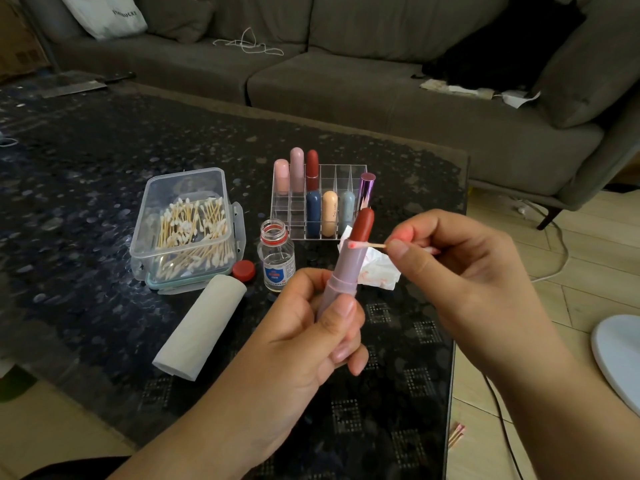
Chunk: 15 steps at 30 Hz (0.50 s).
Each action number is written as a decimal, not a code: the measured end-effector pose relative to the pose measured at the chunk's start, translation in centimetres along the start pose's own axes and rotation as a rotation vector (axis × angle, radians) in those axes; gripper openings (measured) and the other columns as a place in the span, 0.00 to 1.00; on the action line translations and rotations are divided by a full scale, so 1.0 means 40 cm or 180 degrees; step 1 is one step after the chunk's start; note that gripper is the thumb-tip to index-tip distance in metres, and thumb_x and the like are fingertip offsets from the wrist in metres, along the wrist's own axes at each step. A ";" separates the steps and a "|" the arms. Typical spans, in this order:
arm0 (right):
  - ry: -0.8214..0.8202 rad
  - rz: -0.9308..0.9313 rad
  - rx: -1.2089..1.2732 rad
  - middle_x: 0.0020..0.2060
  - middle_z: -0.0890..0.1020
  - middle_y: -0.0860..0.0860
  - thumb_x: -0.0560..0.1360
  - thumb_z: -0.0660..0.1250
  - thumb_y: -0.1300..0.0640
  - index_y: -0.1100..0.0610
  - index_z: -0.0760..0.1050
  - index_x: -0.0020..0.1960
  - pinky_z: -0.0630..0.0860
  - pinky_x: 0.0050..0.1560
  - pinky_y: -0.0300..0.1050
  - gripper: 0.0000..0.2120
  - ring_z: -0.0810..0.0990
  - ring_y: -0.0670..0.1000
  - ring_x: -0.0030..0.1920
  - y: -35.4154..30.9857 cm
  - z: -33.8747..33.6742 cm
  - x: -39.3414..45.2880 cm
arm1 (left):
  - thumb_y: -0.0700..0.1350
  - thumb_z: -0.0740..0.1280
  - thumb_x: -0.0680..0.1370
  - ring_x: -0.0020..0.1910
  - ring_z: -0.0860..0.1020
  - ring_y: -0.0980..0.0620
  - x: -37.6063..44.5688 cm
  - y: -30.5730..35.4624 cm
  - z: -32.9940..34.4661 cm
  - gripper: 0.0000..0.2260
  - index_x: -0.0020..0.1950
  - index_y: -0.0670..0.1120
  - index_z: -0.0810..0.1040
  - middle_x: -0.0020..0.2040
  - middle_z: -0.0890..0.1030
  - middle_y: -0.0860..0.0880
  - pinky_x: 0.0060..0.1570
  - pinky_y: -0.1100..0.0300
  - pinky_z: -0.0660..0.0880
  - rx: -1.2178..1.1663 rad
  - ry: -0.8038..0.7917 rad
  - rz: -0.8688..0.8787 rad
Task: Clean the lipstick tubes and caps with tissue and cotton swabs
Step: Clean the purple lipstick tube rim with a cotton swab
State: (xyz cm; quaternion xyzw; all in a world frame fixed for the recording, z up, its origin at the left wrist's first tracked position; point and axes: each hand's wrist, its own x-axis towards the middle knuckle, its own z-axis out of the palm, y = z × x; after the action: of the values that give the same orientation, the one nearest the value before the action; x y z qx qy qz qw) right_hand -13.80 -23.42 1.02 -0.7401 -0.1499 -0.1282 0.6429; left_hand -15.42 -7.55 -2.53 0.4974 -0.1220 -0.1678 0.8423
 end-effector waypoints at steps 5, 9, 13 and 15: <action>-0.0047 -0.0019 -0.0010 0.27 0.74 0.43 0.70 0.68 0.57 0.53 0.78 0.38 0.67 0.34 0.31 0.03 0.69 0.40 0.31 0.004 0.004 0.000 | 0.51 0.67 0.73 0.33 0.73 0.53 -0.001 0.000 -0.003 0.06 0.44 0.50 0.79 0.38 0.76 0.50 0.35 0.60 0.74 0.0282 0.0019 0.0023; -0.0050 -0.0013 -0.0159 0.28 0.75 0.45 0.70 0.68 0.57 0.53 0.78 0.39 0.68 0.35 0.32 0.02 0.70 0.42 0.32 0.006 0.006 0.000 | 0.52 0.62 0.72 0.31 0.70 0.54 0.000 -0.003 0.004 0.11 0.45 0.51 0.81 0.35 0.74 0.51 0.35 0.61 0.73 0.0257 0.0113 -0.0025; 0.0045 0.0065 -0.0051 0.27 0.72 0.44 0.70 0.68 0.57 0.54 0.77 0.37 0.65 0.32 0.31 0.04 0.67 0.41 0.30 0.008 -0.001 0.003 | 0.51 0.61 0.72 0.30 0.68 0.56 -0.001 -0.001 0.006 0.11 0.43 0.51 0.82 0.33 0.73 0.51 0.35 0.61 0.73 0.0054 0.0144 -0.0058; 0.0045 0.0079 -0.0016 0.27 0.71 0.44 0.70 0.67 0.57 0.55 0.77 0.37 0.65 0.31 0.31 0.04 0.66 0.41 0.30 0.007 -0.002 0.003 | 0.50 0.62 0.73 0.30 0.68 0.55 -0.002 -0.003 0.002 0.11 0.44 0.49 0.83 0.34 0.73 0.50 0.34 0.61 0.73 -0.0078 0.0107 -0.0088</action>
State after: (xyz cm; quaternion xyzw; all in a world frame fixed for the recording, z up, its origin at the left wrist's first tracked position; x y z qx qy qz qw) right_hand -13.59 -23.52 0.81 -0.7426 -0.1359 -0.1259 0.6436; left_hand -15.54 -7.65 -2.58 0.4914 -0.0989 -0.1724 0.8479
